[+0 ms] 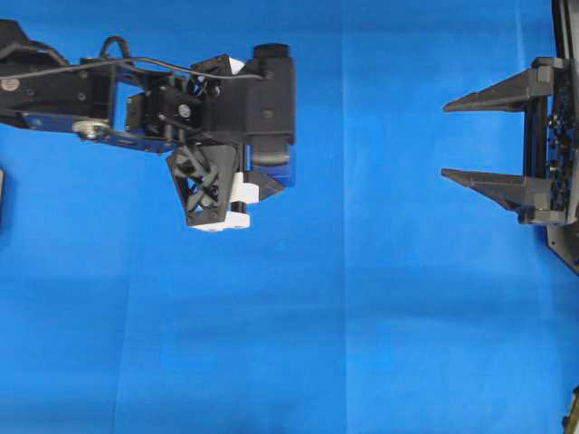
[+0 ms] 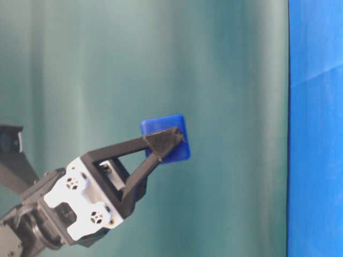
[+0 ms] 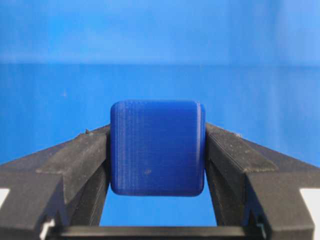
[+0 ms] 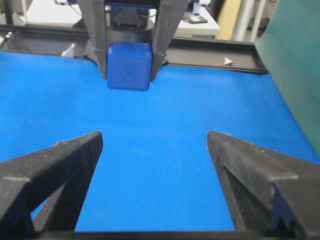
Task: Handover the blue block to the right arm after grasping it with the left arm, then place it in the designated position.
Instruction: 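Rotate the left gripper to hold the cube out toward the right arm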
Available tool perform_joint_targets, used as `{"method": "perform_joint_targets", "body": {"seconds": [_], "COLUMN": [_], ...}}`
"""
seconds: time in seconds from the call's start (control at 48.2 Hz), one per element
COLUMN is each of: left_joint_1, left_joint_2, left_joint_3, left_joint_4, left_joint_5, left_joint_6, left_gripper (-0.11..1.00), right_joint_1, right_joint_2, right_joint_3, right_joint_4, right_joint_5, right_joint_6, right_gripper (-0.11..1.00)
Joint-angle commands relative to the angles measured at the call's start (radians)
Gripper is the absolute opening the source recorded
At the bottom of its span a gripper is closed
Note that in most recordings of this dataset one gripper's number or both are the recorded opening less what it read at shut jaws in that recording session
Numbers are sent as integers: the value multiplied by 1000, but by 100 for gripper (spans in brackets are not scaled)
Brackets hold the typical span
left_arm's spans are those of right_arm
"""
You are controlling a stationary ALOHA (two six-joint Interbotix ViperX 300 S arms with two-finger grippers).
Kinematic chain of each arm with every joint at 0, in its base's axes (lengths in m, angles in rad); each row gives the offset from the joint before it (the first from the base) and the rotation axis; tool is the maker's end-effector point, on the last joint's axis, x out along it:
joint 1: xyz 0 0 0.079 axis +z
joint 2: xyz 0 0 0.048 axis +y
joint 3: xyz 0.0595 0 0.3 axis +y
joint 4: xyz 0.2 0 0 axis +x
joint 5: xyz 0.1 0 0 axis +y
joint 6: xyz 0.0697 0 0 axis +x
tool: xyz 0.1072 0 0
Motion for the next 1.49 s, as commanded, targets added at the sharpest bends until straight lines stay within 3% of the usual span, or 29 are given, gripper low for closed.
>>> {"method": "perform_joint_targets", "body": {"seconds": [0.0,0.353,0.644,0.81,1.308,1.474], "left_joint_1": [2,3,11,11,11,11], "left_joint_2": [-64,-232,-290,-290,-291,-291], "left_joint_3": [34,301,436,457,465,465], "left_joint_4": [2,2,0,0,-3,-5], "left_joint_5": [-98,-529,-726,-778,-781,-781], "left_joint_6": [0,-3,-5,-5,-6,-14], "left_gripper": [49,49,49,49,49,49], "right_joint_1": [-2,0,0,0,0,0], "right_joint_2": [3,5,12,17,23,23], "right_joint_3": [-31,-31,-31,-31,-38,-52], "right_joint_4": [2,-2,-2,-2,-5,-74], "right_joint_5": [-5,-11,-20,-25,-35,-18], "right_joint_6": [0,-5,-5,-5,-21,-81], "right_gripper": [98,98,98,98,98,98]}}
